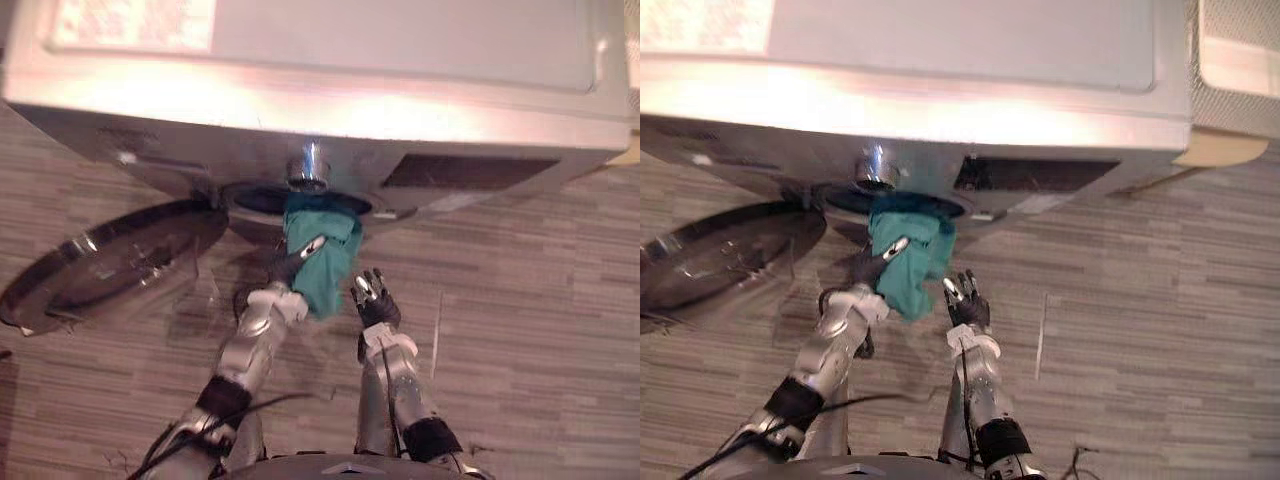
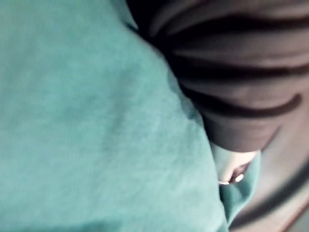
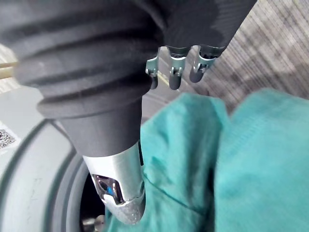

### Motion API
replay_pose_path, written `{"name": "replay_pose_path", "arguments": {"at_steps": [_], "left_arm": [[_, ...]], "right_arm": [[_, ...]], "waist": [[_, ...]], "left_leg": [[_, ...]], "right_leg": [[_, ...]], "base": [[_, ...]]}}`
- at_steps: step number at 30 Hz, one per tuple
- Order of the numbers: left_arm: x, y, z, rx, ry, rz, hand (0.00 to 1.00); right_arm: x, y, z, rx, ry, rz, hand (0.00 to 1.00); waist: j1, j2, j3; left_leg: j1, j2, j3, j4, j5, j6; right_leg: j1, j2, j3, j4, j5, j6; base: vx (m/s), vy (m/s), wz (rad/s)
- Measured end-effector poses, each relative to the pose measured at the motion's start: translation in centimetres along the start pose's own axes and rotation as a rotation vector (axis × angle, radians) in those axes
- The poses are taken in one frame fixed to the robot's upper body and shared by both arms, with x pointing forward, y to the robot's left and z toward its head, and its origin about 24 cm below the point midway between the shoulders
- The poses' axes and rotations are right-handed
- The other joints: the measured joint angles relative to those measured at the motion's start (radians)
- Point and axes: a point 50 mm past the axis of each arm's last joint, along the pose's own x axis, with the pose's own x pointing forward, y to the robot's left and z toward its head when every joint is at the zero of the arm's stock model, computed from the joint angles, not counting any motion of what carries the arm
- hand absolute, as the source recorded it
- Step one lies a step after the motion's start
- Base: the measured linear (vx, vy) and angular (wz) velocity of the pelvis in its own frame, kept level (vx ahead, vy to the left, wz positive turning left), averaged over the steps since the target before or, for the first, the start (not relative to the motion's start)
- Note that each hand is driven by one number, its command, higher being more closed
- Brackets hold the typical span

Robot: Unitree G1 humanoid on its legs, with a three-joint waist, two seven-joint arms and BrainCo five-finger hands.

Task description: Pick up the laundry basket with both hands and put the clothes into the washing machine.

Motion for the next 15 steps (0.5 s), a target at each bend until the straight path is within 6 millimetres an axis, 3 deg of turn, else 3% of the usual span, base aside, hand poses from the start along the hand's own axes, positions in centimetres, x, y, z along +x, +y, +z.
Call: {"name": "replay_pose_path", "arguments": {"at_steps": [4, 8, 12, 13, 15], "left_arm": [[2.0, 0.2, 3.5, 0.001, -0.115, 0.077, 1.0], [3.5, 0.9, 7.4, -0.032, -0.237, 0.156, 1.0], [5.7, 1.6, 13.5, -0.074, -0.382, 0.201, 1.0], [6.3, 1.3, 16.1, -0.089, -0.439, 0.194, 1.0], [6.7, 0.2, 18.9, -0.075, -0.508, 0.152, 1.0]], "right_arm": [[0.3, 1.7, 1.4, 0.012, -0.07, 0.067, 0.0], [0.3, 1.9, 1.8, 0.054, -0.085, 0.064, 0.0], [0.2, 1.9, 1.9, 0.086, -0.09, 0.059, 0.0], [0.1, 1.7, 1.7, 0.094, -0.085, 0.052, 0.0], [-0.2, 2.1, 2.1, 0.102, -0.103, 0.084, 0.0]], "waist": [[0.003, -0.013, 0.021], [0.0, -0.038, 0.044], [-0.018, -0.064, 0.065], [-0.031, -0.072, 0.071], [-0.04, -0.081, 0.076]], "left_leg": [[-0.174, 0.044, -0.032, 0.094, -0.006, -0.008], [-0.282, 0.082, -0.047, 0.164, -0.01, -0.016], [-0.37, 0.116, -0.051, 0.218, -0.02, -0.015], [-0.398, 0.126, -0.053, 0.233, -0.024, -0.014], [-0.43, 0.134, -0.06, 0.249, -0.026, -0.013]], "right_leg": [[-0.182, 0.04, 0.003, 0.119, -0.029, -0.02], [-0.293, 0.074, 0.007, 0.19, -0.03, -0.022], [-0.382, 0.11, 0.022, 0.226, -0.029, -0.023], [-0.406, 0.121, 0.026, 0.232, -0.026, -0.022], [-0.432, 0.128, 0.023, 0.233, -0.02, -0.022]], "base": [[-0.14, -0.119, -0.06], [-0.01, -0.067, -0.22], [0.0, -0.025, -0.24], [-0.02, 0.004, -0.23], [-0.03, 0.026, -0.17]]}}
